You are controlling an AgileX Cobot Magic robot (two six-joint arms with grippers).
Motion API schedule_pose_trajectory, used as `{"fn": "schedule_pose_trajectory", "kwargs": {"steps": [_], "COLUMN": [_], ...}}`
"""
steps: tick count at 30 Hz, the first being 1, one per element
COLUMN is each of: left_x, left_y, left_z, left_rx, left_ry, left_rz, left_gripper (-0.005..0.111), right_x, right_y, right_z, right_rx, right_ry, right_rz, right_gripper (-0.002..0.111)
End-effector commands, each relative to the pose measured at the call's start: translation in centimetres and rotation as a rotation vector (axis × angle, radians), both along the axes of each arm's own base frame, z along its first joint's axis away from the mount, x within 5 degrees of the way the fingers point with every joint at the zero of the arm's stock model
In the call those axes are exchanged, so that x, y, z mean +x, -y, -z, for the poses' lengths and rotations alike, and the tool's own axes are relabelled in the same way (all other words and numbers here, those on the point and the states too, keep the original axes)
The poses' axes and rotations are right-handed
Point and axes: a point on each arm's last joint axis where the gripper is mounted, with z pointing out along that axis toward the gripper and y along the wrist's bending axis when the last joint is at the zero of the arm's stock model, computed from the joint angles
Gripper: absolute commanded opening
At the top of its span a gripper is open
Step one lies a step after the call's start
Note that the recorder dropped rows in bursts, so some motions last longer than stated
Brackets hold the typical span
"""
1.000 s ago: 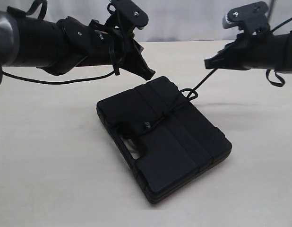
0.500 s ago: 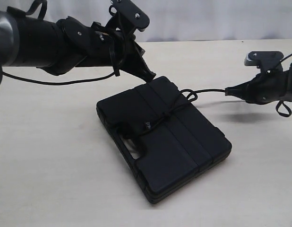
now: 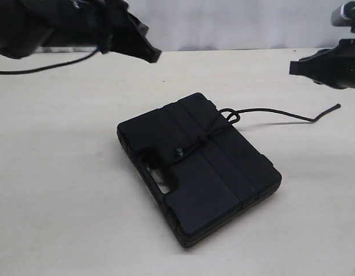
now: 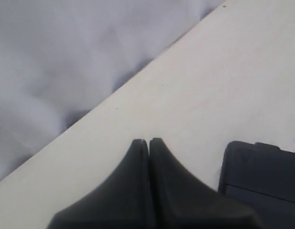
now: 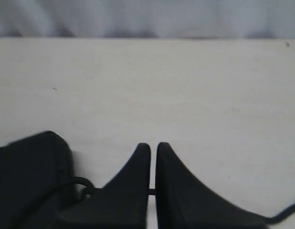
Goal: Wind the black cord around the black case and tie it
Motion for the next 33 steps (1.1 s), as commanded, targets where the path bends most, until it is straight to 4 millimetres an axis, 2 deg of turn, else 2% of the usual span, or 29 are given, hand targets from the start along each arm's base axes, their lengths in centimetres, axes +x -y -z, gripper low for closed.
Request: {"fn": "schedule_pose_trajectory", "kwargs": {"steps": [1,7,16,20,23,26,33], "left_x": [-2.7,-8.4,-17.2,-20.6,-22.4,-23.5,-24.6], "left_y": [-3.9,-8.1,-12.0,-13.6,-14.2,-14.0,-13.1], "left_z": [-2.7,-3.6,-6.9,-7.0,-6.7,-6.5,-6.0], "left_rx": [-0.116,-0.199,-0.422,-0.581,-0.612,-0.610,-0.588], "left_ry": [0.040,0.151,0.297,0.324,0.343,0.306,0.209], "left_rz": [-0.151,-0.327,-0.345,-0.359,-0.338,-0.265,-0.156], "left_gripper": [0.000,0.000,0.000,0.000,0.000,0.000,0.000], "right_x": [-4.4,-9.4,-13.9,-15.3,-16.0,-16.4,-16.6], "right_y": [-0.7,-0.9,-1.8,-2.2,-2.2,-2.2,-2.2], "right_z": [-3.9,-6.2,-7.6,-8.1,-8.5,-8.8,-8.9], "right_rx": [0.027,0.014,0.048,0.108,0.108,0.102,0.101], "right_ry": [0.145,0.274,0.402,0.435,0.461,0.481,0.490], "right_rz": [-0.052,-0.041,-0.109,-0.127,-0.128,-0.123,-0.124], "right_gripper": [0.004,0.004,0.004,0.004,0.004,0.004,0.004]}}
